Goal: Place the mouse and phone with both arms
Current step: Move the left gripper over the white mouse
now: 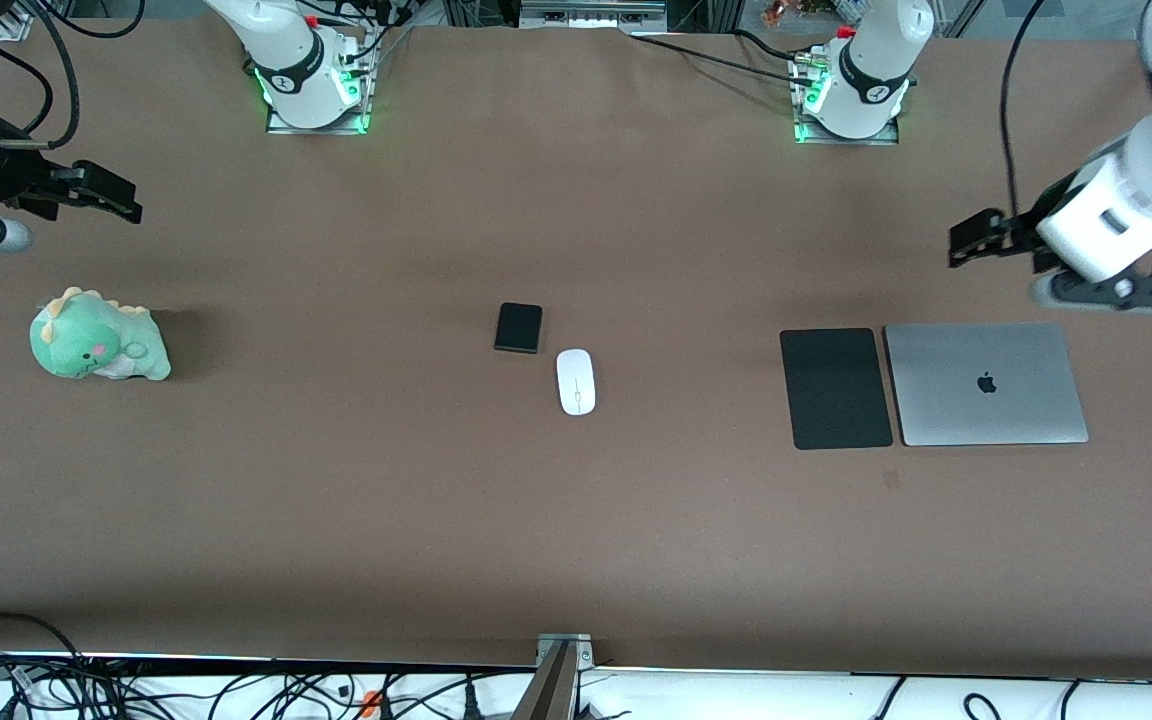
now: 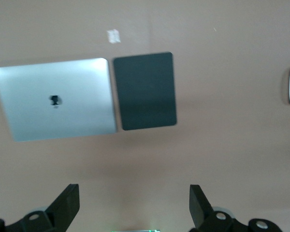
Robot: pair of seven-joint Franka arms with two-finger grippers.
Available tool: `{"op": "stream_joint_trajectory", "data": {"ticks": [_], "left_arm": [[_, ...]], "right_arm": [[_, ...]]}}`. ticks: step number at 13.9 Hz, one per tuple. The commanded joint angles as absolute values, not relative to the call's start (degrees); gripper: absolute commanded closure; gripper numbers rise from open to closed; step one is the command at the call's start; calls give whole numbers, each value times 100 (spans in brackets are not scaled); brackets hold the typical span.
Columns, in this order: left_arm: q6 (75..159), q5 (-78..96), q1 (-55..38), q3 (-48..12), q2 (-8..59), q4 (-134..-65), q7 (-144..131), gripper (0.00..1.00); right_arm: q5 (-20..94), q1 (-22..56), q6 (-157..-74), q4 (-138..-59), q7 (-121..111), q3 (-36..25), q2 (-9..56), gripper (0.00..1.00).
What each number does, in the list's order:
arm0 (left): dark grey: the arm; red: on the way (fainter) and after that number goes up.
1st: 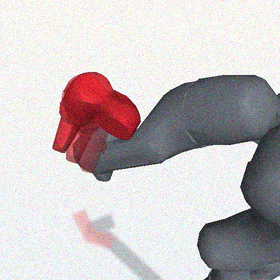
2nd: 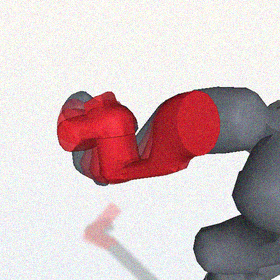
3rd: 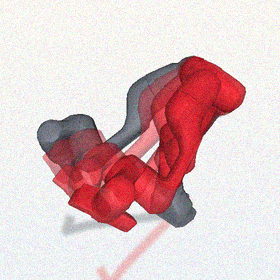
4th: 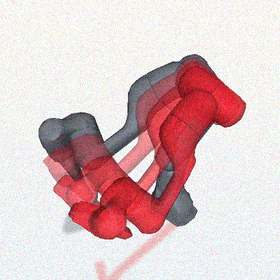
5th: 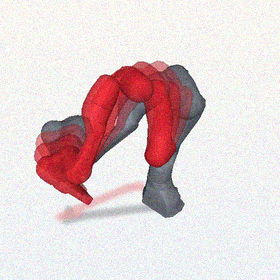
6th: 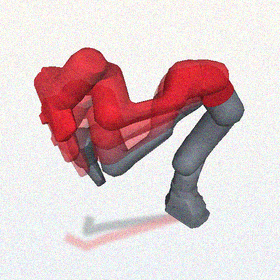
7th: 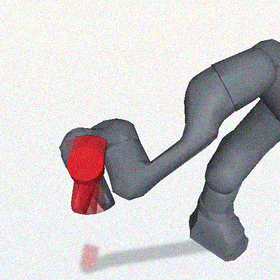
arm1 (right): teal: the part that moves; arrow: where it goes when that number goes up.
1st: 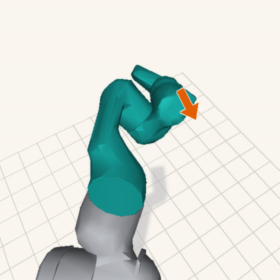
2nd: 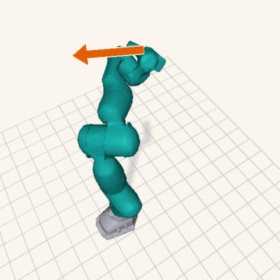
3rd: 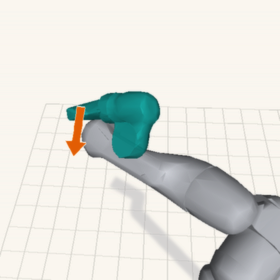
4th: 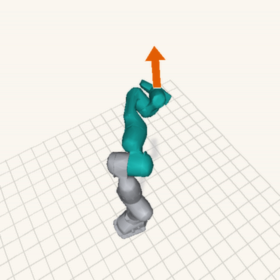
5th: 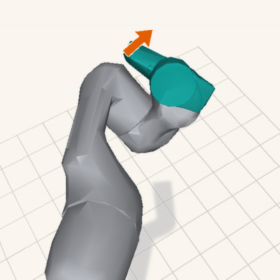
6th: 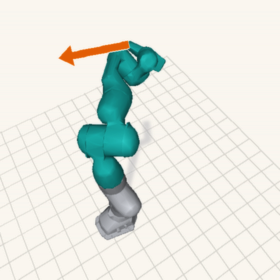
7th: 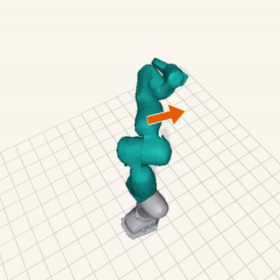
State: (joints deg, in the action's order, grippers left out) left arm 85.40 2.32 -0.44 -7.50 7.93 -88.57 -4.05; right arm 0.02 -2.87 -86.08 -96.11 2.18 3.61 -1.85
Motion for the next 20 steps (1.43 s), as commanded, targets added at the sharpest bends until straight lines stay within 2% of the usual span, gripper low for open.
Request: {"op": "stream_joint_trajectory", "data": {"ticks": [1, 4, 10, 14, 17, 20], "left_arm": [[8655, 509, -149, -1115, 1035, -8701, -709, 0], [9498, 791, -377, -1370, 1589, -8701, -1816, 0], [11195, 458, -1747, -1371, 2556, -8710, -3654, 0], [12153, 440, -2222, -1345, 3294, -8570, -4262, 0], [12594, 282, -2495, -1327, 3813, -8368, -4542, 0], [12612, 202, -2995, -1231, 4279, -8017, -4982, 0]], "right_arm": [[114, -281, -8605, -9589, 299, 387, -193, 0], [114, -281, -8604, -9589, 299, 387, -150, 0], [114, -272, -8613, -9589, 299, 387, -114, 0], [123, -272, -8534, -9589, 299, 387, -114, 0], [123, -272, -8525, -9598, 308, 387, -114, 0], [132, -272, -8525, -9598, 308, 387, -114, 0]]}}
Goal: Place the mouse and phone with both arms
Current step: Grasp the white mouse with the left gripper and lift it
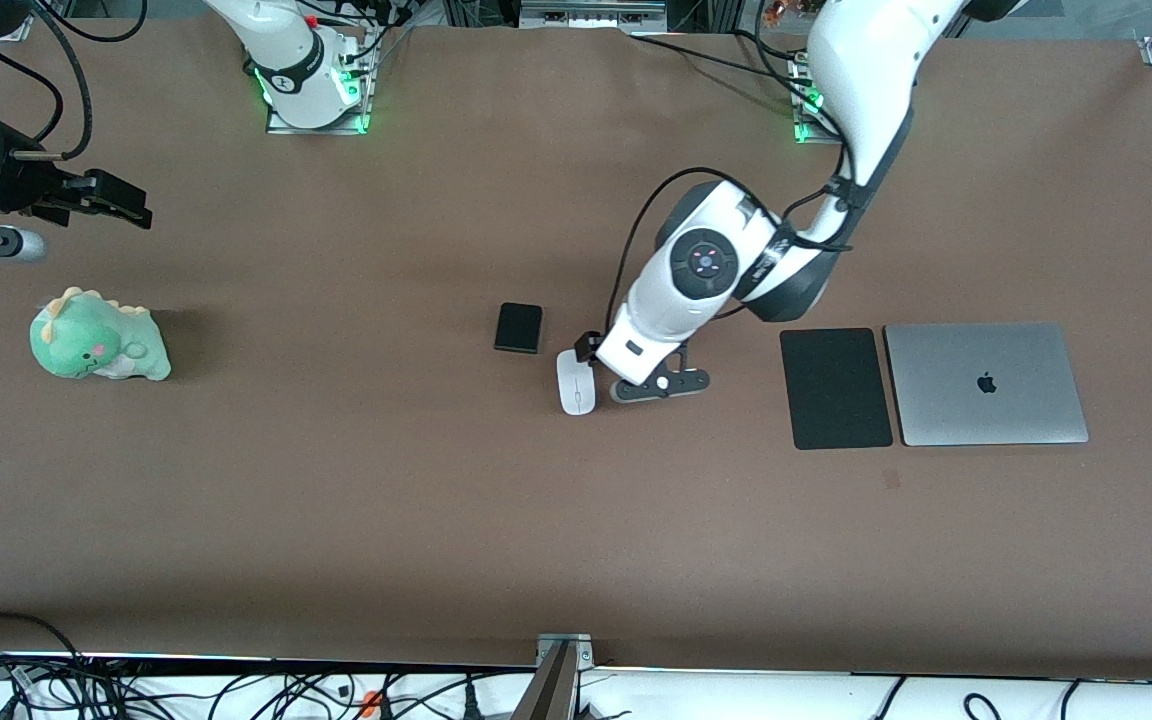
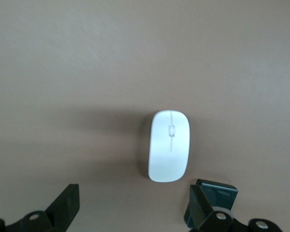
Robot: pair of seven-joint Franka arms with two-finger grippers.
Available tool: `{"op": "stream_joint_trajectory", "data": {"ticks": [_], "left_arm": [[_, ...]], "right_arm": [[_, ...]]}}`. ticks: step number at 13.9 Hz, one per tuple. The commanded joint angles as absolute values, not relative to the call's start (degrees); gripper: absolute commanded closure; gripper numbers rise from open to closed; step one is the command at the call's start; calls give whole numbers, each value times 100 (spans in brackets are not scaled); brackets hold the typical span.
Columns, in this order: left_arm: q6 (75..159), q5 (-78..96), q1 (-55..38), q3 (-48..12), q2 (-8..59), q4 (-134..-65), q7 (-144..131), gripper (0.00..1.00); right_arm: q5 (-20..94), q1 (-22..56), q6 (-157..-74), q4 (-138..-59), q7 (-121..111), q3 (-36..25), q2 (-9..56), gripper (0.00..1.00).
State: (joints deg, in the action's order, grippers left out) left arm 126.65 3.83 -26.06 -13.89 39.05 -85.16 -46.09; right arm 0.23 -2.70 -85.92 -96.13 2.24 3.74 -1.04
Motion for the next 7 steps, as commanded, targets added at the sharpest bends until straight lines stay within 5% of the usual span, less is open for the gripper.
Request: {"op": "stream_joint_trajectory", "data": {"ticks": [1, 7], "left_arm": [[12621, 202, -3128, -1161, 4419, -7920, -5131, 0], [13210, 167, -3472, -871, 5053, -7700, -5142, 0]], "right_arm": [[132, -272, -8525, -9598, 308, 387, -114, 0], [141, -272, -8525, -9589, 308, 387, -132, 0]]}}
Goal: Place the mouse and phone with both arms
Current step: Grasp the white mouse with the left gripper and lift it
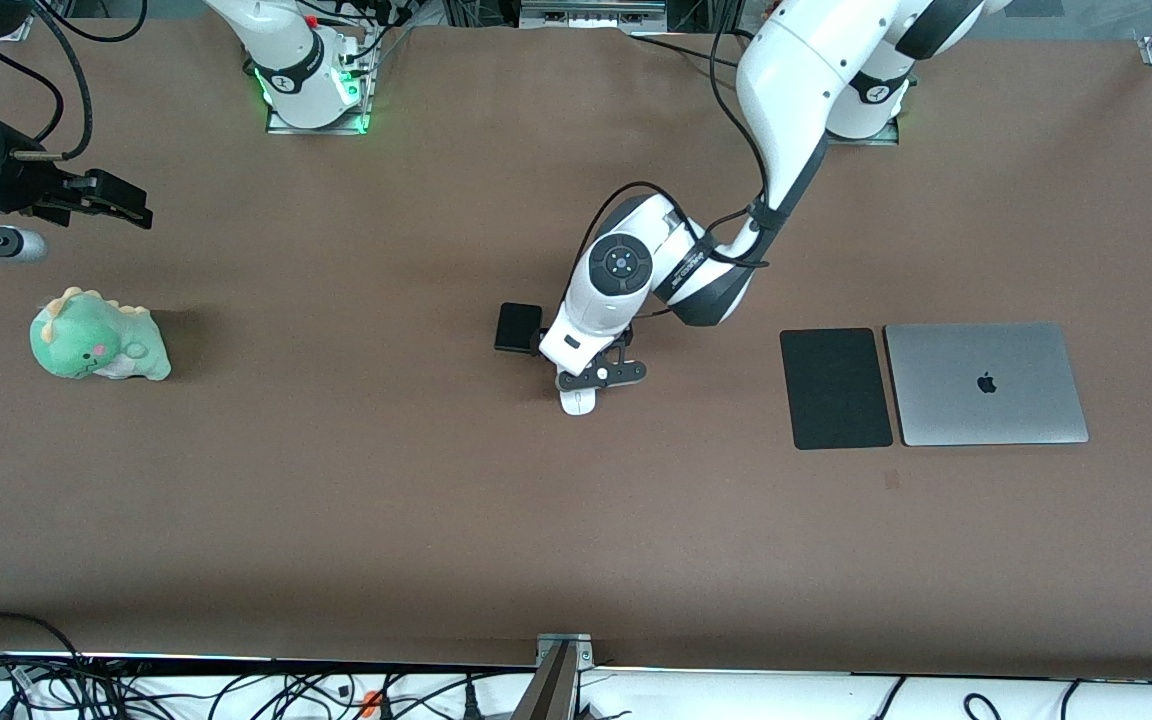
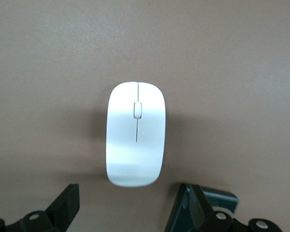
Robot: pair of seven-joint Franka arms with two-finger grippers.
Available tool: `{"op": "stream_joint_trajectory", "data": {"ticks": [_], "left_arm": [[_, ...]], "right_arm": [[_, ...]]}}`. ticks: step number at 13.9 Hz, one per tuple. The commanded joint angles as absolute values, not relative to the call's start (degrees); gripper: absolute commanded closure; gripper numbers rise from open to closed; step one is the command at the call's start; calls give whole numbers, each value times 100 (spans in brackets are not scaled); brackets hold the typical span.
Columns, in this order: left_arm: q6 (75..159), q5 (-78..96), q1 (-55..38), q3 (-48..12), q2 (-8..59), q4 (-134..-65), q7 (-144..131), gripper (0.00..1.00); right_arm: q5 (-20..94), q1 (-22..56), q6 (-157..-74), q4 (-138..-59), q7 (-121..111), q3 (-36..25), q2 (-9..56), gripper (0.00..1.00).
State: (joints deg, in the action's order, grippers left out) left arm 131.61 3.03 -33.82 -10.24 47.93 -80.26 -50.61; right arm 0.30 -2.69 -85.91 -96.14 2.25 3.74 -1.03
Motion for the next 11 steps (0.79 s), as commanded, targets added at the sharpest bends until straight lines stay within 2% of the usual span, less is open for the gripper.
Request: {"op": "stream_joint_trajectory", "data": {"ticks": [1, 5, 11], "left_arm": [[13219, 158, -3506, -861, 5167, -7577, -5142, 0], [13227, 167, -3831, -502, 5414, -7348, -5142, 0], [13219, 150, -3832, -501, 5414, -7383, -5089, 0]], "right_arm": [[141, -272, -8525, -9589, 299, 387, -141, 0], [141, -272, -8525, -9589, 299, 387, -149, 0], [149, -272, -8525, -9589, 299, 387, -141, 0]]}}
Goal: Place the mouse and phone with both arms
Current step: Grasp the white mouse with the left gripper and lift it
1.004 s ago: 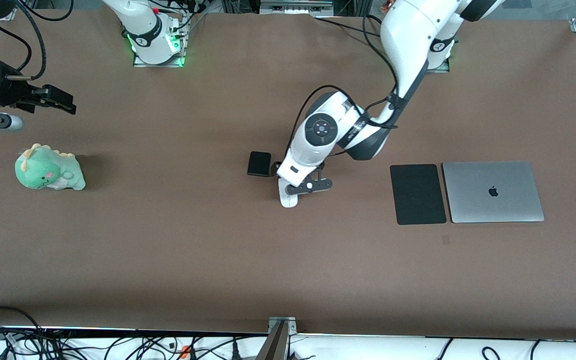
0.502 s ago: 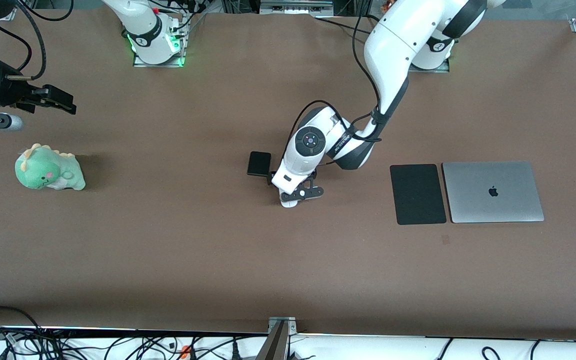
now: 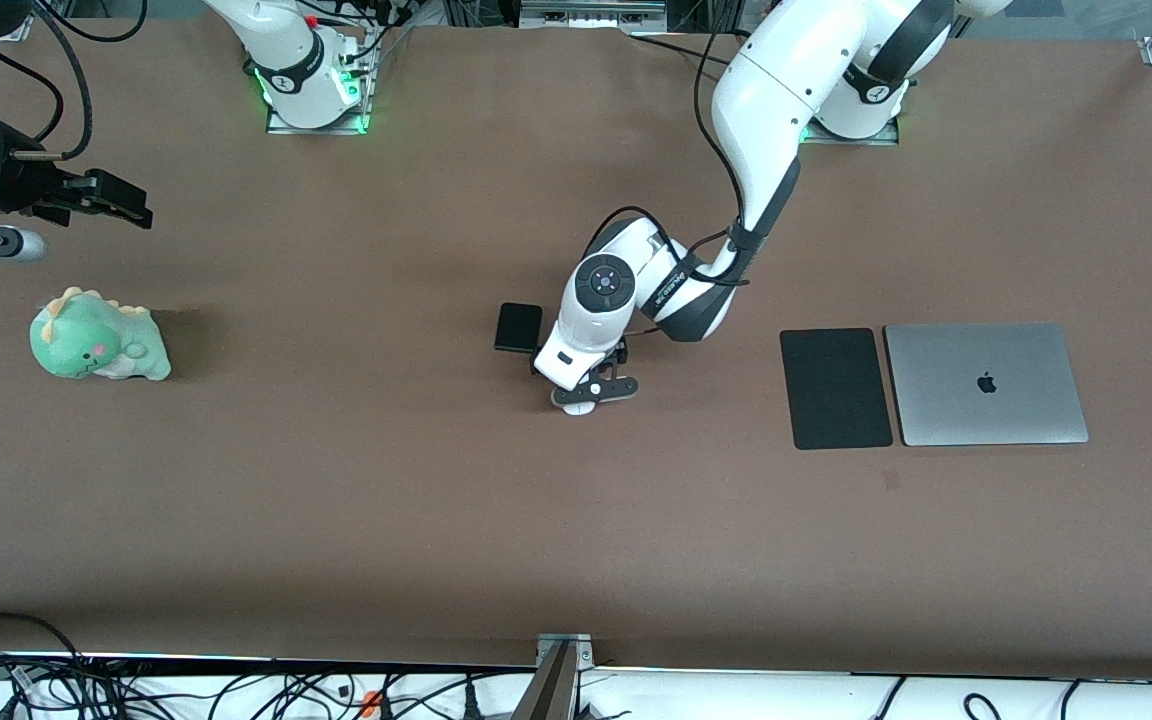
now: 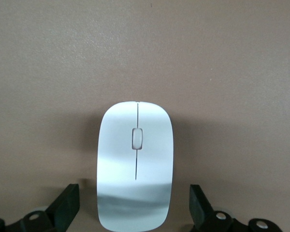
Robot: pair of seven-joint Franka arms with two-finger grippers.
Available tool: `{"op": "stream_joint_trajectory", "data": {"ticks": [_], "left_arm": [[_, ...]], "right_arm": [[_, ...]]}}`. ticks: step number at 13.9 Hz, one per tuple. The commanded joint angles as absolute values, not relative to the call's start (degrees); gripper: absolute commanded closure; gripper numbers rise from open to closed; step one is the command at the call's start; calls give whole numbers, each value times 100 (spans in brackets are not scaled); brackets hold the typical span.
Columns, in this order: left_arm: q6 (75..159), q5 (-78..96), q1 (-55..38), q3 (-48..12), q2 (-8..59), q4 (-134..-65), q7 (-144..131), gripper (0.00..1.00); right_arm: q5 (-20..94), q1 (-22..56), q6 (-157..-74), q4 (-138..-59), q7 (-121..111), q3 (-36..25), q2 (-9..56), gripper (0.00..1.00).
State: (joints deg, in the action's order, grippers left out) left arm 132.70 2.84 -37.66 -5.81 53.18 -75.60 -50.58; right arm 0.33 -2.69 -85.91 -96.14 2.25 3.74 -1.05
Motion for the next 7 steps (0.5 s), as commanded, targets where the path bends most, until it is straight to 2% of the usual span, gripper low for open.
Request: {"op": "stream_joint_trajectory", "data": {"ticks": [1, 2, 3, 4, 7], "left_arm": [[13219, 141, -3832, -501, 5405, -7383, -5080, 5], [13219, 132, -3832, -501, 5388, -7383, -5071, 13], [13219, 132, -3832, -501, 5379, -7383, -5071, 27], [13219, 132, -3832, -501, 5362, -7400, -5063, 36], [13210, 132, -3832, -501, 5361, -7418, -5063, 45]], "right_arm": [[141, -272, -8525, -9589, 308, 387, -141, 0], [149, -272, -8525, -9589, 308, 387, -141, 0], [141, -272, -8525, -9589, 308, 387, -141, 0], [149, -272, -8525, -9589, 308, 387, -132, 0], [149, -264, -8525, -9589, 308, 387, -132, 0]]}}
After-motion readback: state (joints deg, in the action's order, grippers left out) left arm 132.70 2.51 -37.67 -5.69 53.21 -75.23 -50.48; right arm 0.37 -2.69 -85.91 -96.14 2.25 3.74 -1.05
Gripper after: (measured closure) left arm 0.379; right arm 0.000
